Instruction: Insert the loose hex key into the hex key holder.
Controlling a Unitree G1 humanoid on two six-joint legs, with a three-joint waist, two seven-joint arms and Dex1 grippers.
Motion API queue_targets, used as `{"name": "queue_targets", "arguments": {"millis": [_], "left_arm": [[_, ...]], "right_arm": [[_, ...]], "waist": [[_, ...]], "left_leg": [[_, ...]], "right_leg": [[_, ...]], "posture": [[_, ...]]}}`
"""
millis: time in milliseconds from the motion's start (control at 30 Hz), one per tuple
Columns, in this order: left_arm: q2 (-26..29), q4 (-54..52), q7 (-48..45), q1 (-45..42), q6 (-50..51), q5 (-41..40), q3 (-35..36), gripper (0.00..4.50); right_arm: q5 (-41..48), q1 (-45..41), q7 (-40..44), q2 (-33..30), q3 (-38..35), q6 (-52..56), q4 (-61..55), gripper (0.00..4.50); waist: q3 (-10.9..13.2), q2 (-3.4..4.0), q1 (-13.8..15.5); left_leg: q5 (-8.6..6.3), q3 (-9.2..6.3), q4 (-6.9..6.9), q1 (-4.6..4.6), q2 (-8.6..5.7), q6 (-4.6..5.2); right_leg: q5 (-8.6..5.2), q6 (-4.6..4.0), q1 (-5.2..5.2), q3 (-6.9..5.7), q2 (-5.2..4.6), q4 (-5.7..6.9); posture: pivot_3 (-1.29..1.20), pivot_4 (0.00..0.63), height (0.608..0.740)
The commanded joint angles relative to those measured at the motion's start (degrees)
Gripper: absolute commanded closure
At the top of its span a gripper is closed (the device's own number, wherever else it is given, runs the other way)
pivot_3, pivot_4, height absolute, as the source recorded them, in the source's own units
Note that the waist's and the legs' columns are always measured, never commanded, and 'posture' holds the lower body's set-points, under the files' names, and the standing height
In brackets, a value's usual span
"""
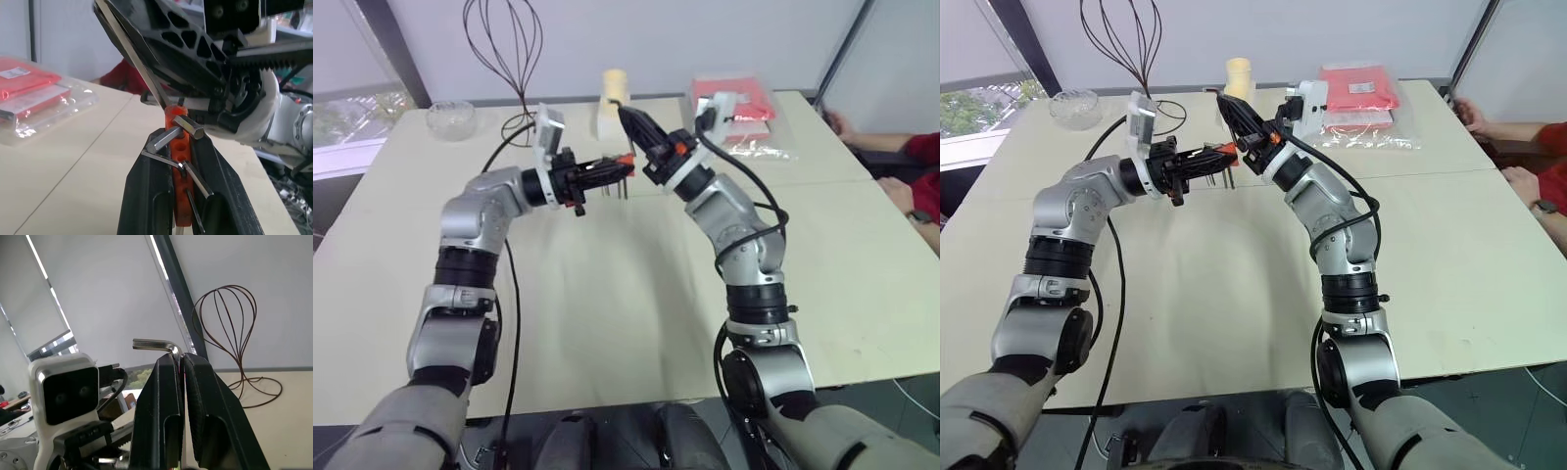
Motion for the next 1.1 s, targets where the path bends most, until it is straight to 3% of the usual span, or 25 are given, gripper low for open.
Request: {"name": "queue_targets", "arguments": {"millis": [33, 1100], "left_arm": [[0.29, -1.94, -0.46, 0.05, -1.42, 0.23, -0.18, 4.50], [0.27, -1.58, 1.91, -1.13, 0.09, -2.13, 2.32, 4.50]], "right_arm": [[0.99, -0.83, -0.03, 0.61, 0.09, -1.15, -1.88, 4.42], [0.99, 0.07, -0.50, 0.68, -0.23, -1.16, -1.87, 4.42]], "waist": [[0.00, 0.00, 0.00], [0.00, 0.00, 0.00]], "left_leg": [[0.00, 0.00, 0.00, 0.00, 0.00, 0.00], [0.00, 0.00, 0.00, 0.00, 0.00, 0.00]], "right_leg": [[0.00, 0.00, 0.00, 0.00, 0.00, 0.00], [0.00, 0.00, 0.00, 0.00, 0.00, 0.00]], "posture": [[0.00, 0.150, 0.740], [0.00, 0.150, 0.740]]}}
